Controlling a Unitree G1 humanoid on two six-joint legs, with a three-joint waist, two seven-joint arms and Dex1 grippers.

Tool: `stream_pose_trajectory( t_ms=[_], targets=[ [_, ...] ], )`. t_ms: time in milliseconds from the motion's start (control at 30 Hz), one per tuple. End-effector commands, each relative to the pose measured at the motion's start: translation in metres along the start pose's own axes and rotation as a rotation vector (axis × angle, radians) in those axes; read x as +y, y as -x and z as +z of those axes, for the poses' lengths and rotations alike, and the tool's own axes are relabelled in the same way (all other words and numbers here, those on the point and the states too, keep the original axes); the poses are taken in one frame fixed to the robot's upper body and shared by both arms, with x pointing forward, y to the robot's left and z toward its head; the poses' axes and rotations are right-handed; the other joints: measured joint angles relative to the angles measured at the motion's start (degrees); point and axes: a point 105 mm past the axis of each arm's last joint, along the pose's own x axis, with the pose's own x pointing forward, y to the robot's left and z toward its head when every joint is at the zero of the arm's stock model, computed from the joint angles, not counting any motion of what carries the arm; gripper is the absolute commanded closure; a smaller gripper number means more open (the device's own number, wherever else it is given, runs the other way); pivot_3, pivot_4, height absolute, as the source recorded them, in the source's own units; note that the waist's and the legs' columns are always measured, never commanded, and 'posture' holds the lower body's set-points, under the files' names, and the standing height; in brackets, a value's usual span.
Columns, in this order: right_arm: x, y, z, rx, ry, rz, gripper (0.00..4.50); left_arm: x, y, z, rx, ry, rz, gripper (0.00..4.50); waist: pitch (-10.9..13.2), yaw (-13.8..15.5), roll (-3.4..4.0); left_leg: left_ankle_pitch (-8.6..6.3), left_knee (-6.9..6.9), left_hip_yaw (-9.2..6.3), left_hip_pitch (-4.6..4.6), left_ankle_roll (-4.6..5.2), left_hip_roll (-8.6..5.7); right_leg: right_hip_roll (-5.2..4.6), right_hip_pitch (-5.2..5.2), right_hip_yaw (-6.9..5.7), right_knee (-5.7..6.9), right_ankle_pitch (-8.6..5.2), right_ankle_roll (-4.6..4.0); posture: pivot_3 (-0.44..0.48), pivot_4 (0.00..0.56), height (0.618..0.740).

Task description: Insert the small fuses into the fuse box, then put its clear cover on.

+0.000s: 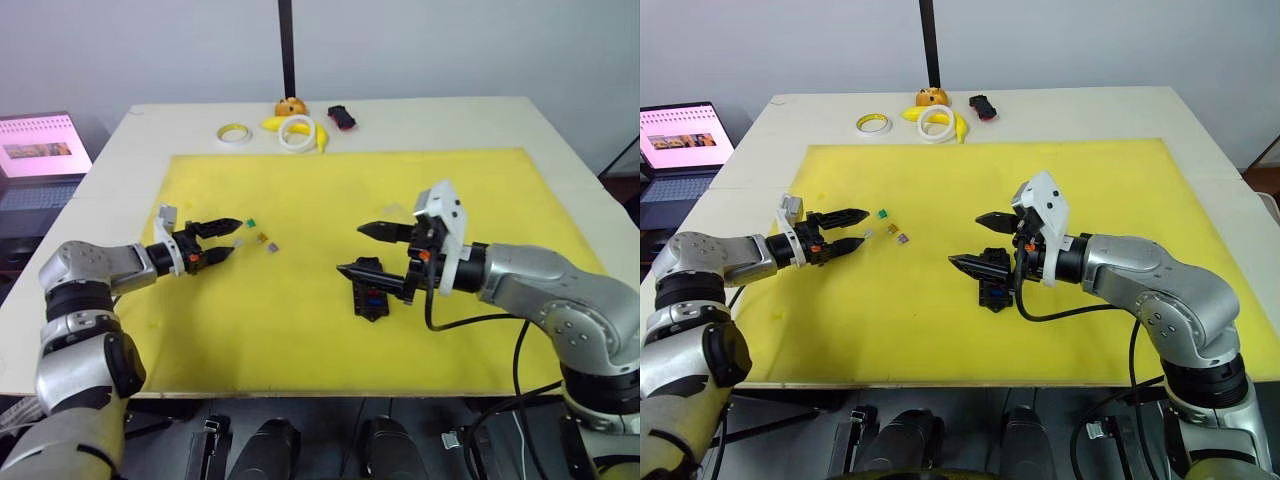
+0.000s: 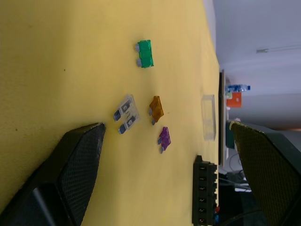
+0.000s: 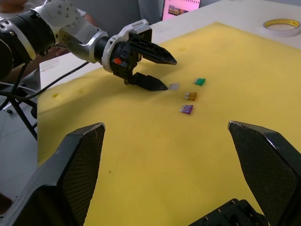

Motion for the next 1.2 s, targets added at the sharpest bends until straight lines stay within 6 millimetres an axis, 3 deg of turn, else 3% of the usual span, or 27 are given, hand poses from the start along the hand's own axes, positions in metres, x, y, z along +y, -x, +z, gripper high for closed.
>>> stream_pose_trajectory(
  t_ms=[33,533,867,967,1200],
  targets=[
    [0.002,0.0,0.011,-0.035,0.039,0.004,0.05,-0.003,-0.012,-0.006,0.018,0.03,-0.04,0.0,0.0,0.06,0.0,0.0,0.0,0.0,0.0,0.0,0.0,0.0,0.01,0.0,0.0,0.0,0.0,0.0,0.15,0.74],
    [0.0,0.001,0.01,-0.024,0.042,-0.015,0.05,-0.005,-0.017,-0.003,0.0,0.059,-0.085,0.0,0.0,0.13,0.0,0.0,0.01,-0.1,0.0,0.0,-0.05,-0.01,0.06,0.0,-0.01,0.0,0.0,0.0,0.15,0.74],
    [-0.001,0.001,0.007,0.002,0.057,-0.027,0.05,0.012,-0.026,-0.005,-0.023,0.046,-0.016,0.0,-0.02,0.23,0.02,0.01,0.01,-0.11,0.06,0.0,-0.06,-0.01,0.14,-0.01,-0.01,0.0,0.0,0.0,0.15,0.74],
    [-0.001,0.001,0.003,0.03,0.084,-0.027,0.0,0.015,-0.024,-0.007,-0.012,0.043,-0.006,0.88,-0.03,0.19,0.05,0.02,0.01,-0.11,0.12,-0.02,-0.06,-0.01,0.2,-0.01,-0.02,0.0,0.0,0.0,0.15,0.74],
    [-0.001,0.001,0.003,0.021,0.075,-0.023,0.0,0.024,-0.021,-0.007,-0.023,0.04,0.021,0.88,-0.04,0.12,0.05,0.02,0.01,-0.12,0.12,-0.02,-0.06,0.0,0.2,-0.01,-0.02,0.0,0.0,0.0,0.15,0.74]
  ],
)
